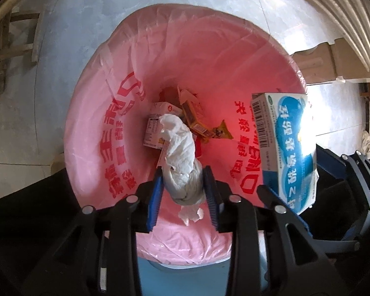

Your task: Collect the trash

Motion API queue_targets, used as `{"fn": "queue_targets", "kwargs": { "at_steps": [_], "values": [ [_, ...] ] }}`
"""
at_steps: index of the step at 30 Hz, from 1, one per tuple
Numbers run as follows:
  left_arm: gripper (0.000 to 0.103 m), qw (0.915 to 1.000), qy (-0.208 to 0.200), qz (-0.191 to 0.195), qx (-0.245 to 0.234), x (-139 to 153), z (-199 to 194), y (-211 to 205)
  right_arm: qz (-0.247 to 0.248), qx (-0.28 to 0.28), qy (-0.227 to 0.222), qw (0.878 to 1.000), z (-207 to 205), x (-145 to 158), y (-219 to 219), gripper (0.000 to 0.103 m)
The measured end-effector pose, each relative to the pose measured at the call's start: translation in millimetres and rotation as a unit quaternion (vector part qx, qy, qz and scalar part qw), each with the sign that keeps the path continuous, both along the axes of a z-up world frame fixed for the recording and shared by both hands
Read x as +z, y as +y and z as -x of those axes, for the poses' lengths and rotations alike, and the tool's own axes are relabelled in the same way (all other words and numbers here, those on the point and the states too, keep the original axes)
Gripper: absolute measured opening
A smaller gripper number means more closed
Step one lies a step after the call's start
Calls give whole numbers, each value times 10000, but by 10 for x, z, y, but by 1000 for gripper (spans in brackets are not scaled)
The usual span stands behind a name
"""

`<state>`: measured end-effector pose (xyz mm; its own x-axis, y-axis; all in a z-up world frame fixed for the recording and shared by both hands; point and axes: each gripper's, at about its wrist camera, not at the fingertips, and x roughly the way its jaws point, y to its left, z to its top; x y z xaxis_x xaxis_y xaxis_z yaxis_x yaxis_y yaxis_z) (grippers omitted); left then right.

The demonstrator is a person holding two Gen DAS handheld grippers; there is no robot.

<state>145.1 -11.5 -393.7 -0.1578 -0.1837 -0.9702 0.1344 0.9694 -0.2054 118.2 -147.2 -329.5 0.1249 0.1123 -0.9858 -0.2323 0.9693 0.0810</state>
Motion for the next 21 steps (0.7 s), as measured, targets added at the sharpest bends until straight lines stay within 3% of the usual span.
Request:
{"fn": "queue_targets", "kwargs": {
  "at_steps": [5,21],
  "values": [
    [59,9996,-57,-285,-56,2,-11,3,87,-57,-12,9999,-18,-1,-11,69],
    [69,9981,-160,-567,-150,36,39,-37,186,-139,73,9997,-2,2,-16,69]
  ]
}}
